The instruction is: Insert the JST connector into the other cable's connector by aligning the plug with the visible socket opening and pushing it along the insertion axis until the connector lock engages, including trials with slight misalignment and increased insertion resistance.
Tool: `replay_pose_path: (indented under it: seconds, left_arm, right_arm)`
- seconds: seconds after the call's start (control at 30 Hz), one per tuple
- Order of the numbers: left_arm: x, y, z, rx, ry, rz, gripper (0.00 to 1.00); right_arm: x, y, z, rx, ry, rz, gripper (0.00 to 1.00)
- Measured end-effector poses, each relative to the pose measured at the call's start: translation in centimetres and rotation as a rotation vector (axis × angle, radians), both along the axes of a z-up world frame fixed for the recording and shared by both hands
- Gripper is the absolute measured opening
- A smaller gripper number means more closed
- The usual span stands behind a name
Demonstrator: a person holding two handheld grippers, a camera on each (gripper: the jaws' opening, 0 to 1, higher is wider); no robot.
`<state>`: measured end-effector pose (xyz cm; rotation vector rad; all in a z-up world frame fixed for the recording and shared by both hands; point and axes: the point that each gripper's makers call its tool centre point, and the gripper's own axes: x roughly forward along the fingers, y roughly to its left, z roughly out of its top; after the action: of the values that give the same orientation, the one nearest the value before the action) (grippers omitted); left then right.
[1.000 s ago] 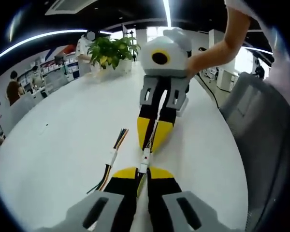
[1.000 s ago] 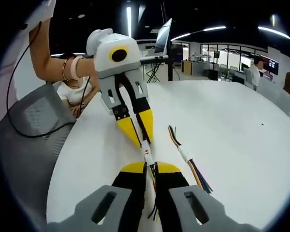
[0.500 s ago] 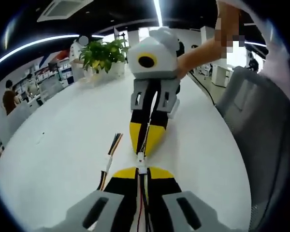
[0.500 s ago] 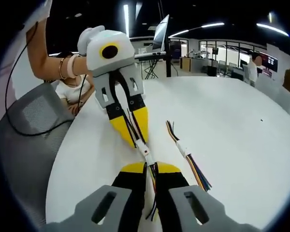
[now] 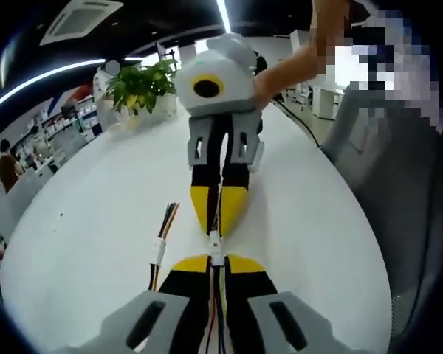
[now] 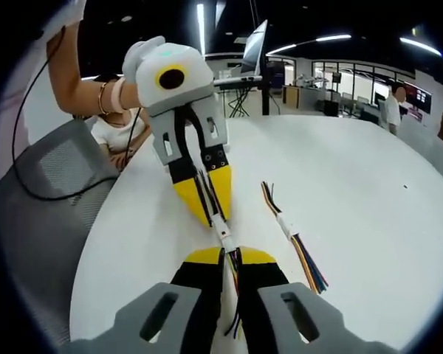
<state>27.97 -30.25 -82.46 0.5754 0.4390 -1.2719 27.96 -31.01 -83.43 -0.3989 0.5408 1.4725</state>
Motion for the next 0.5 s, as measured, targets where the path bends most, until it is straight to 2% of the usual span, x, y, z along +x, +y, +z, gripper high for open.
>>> replay_pose_path:
  seconds: [0.1,0.13,0.17,0.23,0.4,0.43,0.5]
  left_arm:
    - [0.06,-0.14,0.28,-0.009,-0.01,-0.004,0.0]
    - [0.01,-0.37,0.56,-0.02,-0.013,-0.01,0.0]
    - [-0.04,-0.35,0.53,-0.013,-0.019,-0.02,0.0]
    - [-0.18,-0.36,0.48,-0.012,-0.021,-0.027,0.0]
    - [-0.47,-0.31,0.86,-0.027,-0.024,-0.03,0.0]
    - [-0.94,-0.45,0.99,-0.035,-0.017,-0.065,0.0]
    - [-0.78,-0.33,0.97,-0.029,-0.027,-0.058,0.0]
  right_arm:
    - [-0.33,0.42,0.47,0.027,0.005,0.018,0.03]
    - [-0.43,0.42,0.44,0.025,-0.005,0.03,0.03]
    - [-0.14,0.35,0.39,0.017,-0.04,0.043,0.03]
    - [-0.33,0.3,0.35,0.024,-0.011,0.034,0.03]
    - [-0.4,0.38,0.72,0.036,-0.017,0.046,0.02]
    - [-0.83,0.49,0.79,0.045,0.002,0.056,0.02]
    - [-0.83,0.48,0.88,0.036,-0.033,0.06,0.02]
